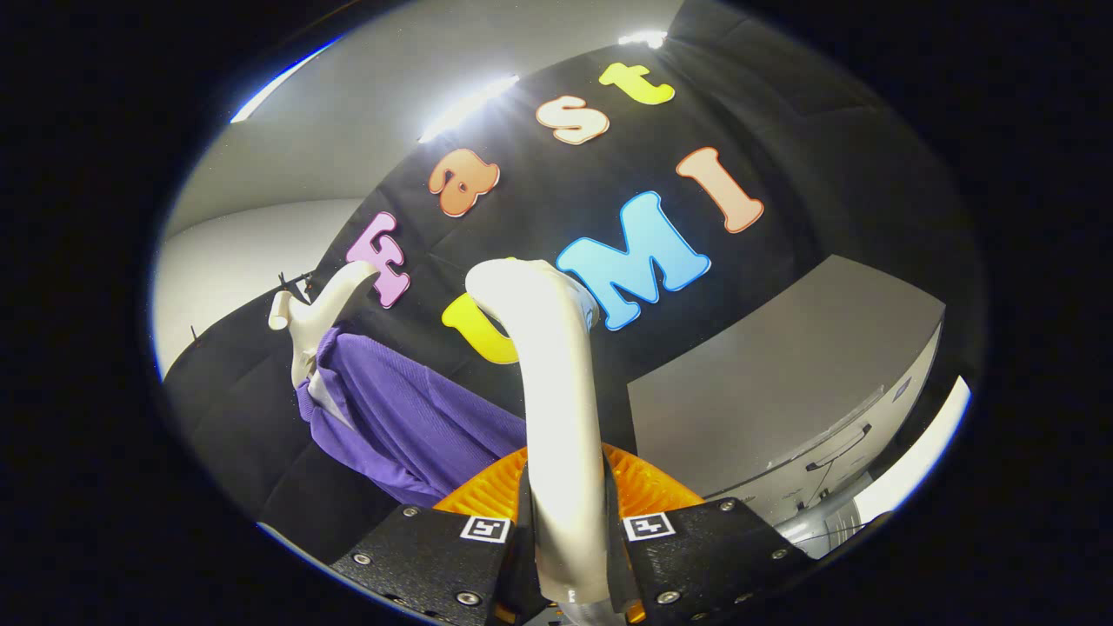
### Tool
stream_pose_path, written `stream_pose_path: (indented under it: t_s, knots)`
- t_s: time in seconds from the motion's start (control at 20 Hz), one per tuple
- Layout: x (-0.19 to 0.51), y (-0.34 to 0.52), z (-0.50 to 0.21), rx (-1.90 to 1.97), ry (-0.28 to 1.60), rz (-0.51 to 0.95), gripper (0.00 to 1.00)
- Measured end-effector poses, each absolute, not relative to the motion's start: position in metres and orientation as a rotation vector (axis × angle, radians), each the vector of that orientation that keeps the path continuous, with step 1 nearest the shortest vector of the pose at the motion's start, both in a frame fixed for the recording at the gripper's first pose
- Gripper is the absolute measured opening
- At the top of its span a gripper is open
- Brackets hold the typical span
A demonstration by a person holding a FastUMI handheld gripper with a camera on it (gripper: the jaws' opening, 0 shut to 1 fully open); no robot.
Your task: Iron the clothes twice with a garment steamer, once on the left side and once on the right side.
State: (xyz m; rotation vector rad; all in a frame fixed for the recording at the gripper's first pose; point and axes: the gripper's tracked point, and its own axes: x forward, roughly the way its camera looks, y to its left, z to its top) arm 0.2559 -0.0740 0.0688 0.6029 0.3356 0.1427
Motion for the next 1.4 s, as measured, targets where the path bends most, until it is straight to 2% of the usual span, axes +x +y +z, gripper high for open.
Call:
stream_pose_path:
  t_s: [0.55,0.75,1.4]
  knots:
    - [0.227,0.012,0.113,0.393,0.191,0.155,0.34]
    - [0.233,0.048,0.116,0.29,0.141,0.161,0.34]
    - [0.27,0.14,0.118,-0.093,-0.06,0.05,0.34]
